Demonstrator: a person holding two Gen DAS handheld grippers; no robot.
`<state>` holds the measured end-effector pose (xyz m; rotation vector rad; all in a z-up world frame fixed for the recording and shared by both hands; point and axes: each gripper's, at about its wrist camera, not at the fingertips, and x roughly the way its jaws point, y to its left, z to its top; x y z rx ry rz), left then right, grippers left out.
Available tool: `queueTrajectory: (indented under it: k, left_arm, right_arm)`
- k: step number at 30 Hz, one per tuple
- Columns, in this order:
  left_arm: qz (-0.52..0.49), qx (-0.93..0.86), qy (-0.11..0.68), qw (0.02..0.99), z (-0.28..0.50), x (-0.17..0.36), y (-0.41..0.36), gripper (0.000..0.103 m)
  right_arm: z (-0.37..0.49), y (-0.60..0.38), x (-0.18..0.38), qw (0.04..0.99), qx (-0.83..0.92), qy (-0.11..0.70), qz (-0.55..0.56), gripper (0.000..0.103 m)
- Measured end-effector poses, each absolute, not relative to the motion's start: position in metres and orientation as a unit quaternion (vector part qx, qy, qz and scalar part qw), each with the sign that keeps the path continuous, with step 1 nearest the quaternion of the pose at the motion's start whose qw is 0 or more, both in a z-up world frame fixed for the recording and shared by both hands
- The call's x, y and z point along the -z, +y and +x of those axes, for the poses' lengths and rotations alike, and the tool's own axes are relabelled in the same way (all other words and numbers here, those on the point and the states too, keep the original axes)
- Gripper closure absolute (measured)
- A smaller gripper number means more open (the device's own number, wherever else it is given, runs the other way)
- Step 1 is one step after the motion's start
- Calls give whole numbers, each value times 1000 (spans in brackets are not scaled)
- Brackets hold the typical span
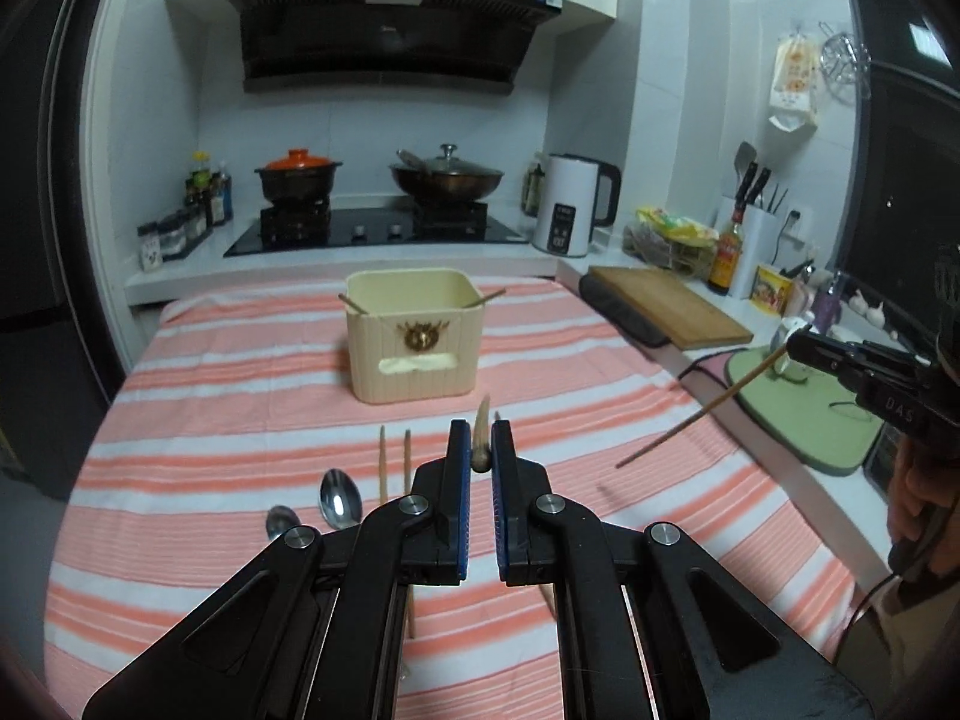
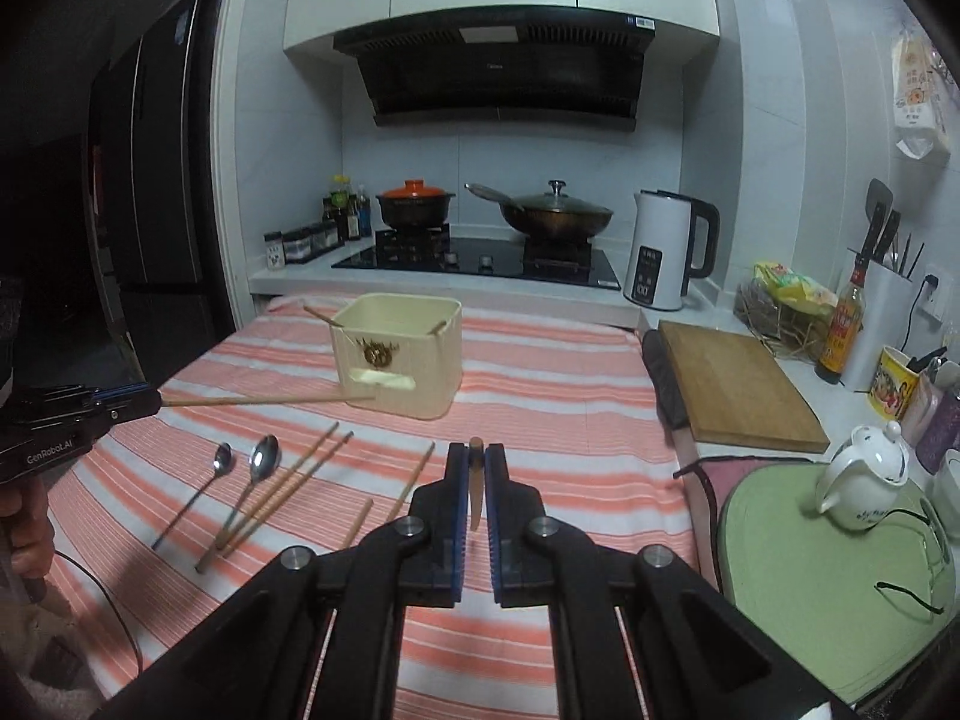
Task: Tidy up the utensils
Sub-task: 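Carry both chopsticks up and lower them into the beige holder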
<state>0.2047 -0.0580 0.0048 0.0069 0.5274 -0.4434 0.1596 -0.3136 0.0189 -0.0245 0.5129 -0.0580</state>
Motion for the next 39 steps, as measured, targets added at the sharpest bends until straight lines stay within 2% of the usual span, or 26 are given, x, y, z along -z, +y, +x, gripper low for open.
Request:
queueTrajectory:
  k: [15,30,35,39]
  left_arm:
    - [-17,238,246,939,196,-24,-56,99]
    - [-78,229,282,928,226,-37,-32,99]
    - [-84,230,274,930,243,-56,-25,99]
    - [-80,217,237,943,259,-92,-20,99]
  right_arm:
    - [144,-296,-44,971,-19,238,10,98]
    - [176,-281,-60,964,-67,254,40,97]
    - [198,-276,-72,966,-72,248,31,97]
    - [220,-276,-87,971,-64,230,22,97]
